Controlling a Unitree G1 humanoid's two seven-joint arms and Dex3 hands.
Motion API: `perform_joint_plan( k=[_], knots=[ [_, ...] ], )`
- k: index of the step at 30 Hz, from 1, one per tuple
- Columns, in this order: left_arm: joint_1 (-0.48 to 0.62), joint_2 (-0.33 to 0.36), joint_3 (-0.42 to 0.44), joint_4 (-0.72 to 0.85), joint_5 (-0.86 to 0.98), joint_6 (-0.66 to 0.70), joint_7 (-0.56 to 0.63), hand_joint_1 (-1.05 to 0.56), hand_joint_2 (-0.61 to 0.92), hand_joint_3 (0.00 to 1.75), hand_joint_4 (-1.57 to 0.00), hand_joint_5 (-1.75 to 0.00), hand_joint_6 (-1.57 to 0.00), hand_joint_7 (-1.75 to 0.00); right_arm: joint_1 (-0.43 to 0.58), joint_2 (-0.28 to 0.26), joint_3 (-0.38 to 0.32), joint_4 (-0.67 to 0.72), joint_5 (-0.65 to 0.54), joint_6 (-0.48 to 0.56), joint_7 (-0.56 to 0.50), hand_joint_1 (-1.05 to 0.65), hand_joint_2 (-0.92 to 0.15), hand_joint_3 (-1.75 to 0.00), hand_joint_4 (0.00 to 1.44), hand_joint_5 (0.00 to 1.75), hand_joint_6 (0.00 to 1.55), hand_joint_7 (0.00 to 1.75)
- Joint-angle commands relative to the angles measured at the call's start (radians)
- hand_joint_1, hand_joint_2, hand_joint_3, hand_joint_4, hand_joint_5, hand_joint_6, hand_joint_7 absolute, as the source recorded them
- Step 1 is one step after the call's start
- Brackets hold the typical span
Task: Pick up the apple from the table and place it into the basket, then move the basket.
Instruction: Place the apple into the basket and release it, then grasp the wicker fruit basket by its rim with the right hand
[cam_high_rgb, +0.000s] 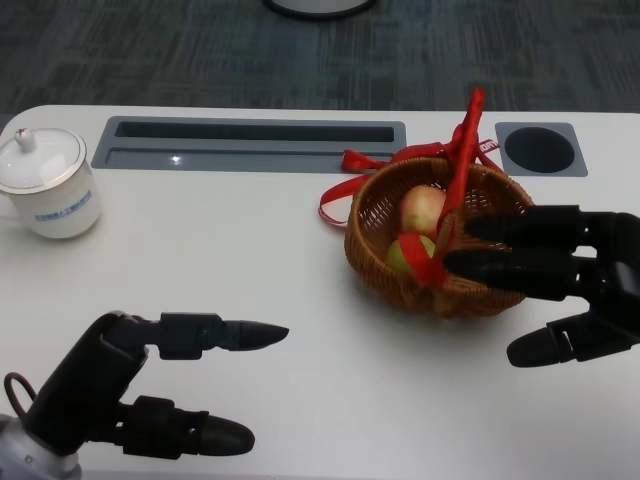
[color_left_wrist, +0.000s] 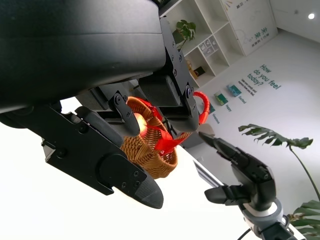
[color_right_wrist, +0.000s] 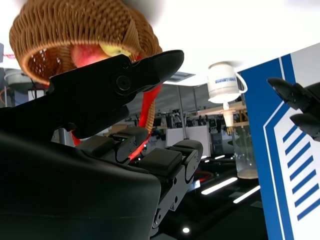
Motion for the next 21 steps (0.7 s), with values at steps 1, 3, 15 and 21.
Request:
perform_joint_plan(
  k=[1, 3, 15, 21],
  knots=[
    [-0.016, 0.006, 0.001, 0.011, -0.013, -0.015, -0.009, -0.42, 0.67, 0.00, -0.99, -0.01, -0.91, -0.01, 0.022, -0.013, -0.050, -0.052, 0.025, -0.005, 0.017, -0.66, -0.84, -0.01, 0.52, 0.00, 0.45, 0.00],
    [-0.016, 0.002, 0.000, 0.010, -0.013, -0.015, -0.008, -0.43, 0.67, 0.00, -0.99, -0.01, -0.91, -0.01, 0.034, -0.007, -0.075, -0.072, 0.025, -0.011, 0.015, -0.67, -0.83, 0.00, 0.54, 0.01, 0.47, 0.01],
    [-0.016, -0.006, -0.008, 0.010, -0.012, -0.027, -0.009, -0.42, 0.66, 0.00, -1.01, -0.01, -0.92, -0.01, 0.133, -0.028, -0.201, -0.126, 0.057, -0.071, 0.042, -0.66, -0.78, 0.00, 0.61, 0.02, 0.63, 0.03],
    [-0.021, -0.003, -0.008, 0.010, -0.011, -0.026, -0.009, -0.41, 0.65, 0.00, -1.01, -0.01, -0.92, -0.01, 0.163, -0.033, -0.264, -0.084, 0.030, -0.095, 0.028, -0.65, -0.78, 0.00, 0.65, 0.02, 0.64, 0.01]
  ],
)
